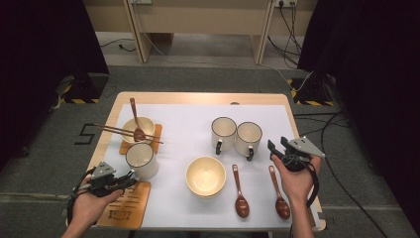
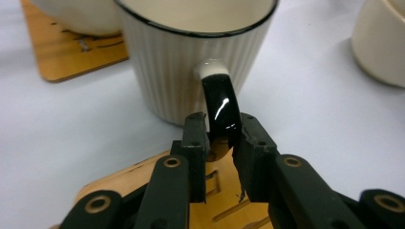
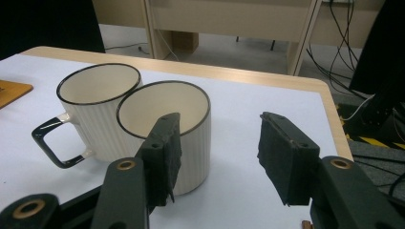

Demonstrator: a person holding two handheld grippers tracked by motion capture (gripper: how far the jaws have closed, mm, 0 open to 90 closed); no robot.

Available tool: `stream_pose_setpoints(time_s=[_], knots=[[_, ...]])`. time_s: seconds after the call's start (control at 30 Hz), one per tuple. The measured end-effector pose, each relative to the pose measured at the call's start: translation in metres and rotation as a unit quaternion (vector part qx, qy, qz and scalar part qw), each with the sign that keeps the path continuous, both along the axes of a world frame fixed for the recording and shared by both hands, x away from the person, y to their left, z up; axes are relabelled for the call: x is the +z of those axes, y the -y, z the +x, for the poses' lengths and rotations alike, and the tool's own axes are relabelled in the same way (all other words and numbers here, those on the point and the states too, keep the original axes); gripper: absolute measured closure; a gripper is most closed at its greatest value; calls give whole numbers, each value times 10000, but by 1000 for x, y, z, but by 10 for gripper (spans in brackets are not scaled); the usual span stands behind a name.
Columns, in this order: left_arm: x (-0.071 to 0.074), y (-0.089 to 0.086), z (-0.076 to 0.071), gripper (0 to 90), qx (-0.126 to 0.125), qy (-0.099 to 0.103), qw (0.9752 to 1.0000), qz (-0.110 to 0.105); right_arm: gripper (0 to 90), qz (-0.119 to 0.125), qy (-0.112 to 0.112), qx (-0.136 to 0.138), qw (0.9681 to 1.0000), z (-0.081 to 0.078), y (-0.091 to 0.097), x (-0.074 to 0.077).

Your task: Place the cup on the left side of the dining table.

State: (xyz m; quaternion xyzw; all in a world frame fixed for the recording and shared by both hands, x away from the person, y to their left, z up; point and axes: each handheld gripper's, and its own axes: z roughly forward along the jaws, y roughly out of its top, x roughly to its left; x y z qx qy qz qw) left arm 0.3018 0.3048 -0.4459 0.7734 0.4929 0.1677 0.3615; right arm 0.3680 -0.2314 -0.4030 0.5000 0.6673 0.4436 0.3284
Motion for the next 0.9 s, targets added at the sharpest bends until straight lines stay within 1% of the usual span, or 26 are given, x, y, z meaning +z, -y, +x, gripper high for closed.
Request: stream_pose_setpoints(time_s=[0.1,0.13,0.2,0.23,0.27,0.3,0.33,0.37,0.43,0.57,0.63,0.9], knots=[[0,-5,1,726,53,-8,10000,45,500,-7,-10,1,10000,0,0,0],[0,-10,2,724,97,-13,9999,46,499,4,-8,12,10000,0,0,0],[1,-15,4,721,152,-31,9998,93,499,-2,8,14,10000,1,0,-1],[1,-15,4,716,152,-31,9998,93,500,3,0,14,10000,1,0,-1],[1,-20,6,715,193,-60,9998,82,499,2,-25,4,10000,0,0,-1],[1,-20,6,715,193,-60,9998,82,499,2,-25,4,10000,0,0,-1],[2,-24,8,715,229,-63,9996,142,499,5,-21,5,10000,1,0,-1],[2,-24,8,715,229,-63,9996,142,499,5,-21,5,10000,1,0,-1],[2,-30,12,716,320,-65,9993,173,498,3,-22,5,10000,1,0,-1],[1,-36,16,729,403,-64,9990,174,498,14,-23,-5,10000,1,0,-1],[1,-40,19,757,396,-83,9990,169,497,5,-31,-5,10000,1,0,-2],[-1,-45,25,773,447,-75,9987,238,497,4,-38,-3,10000,1,0,-2]])
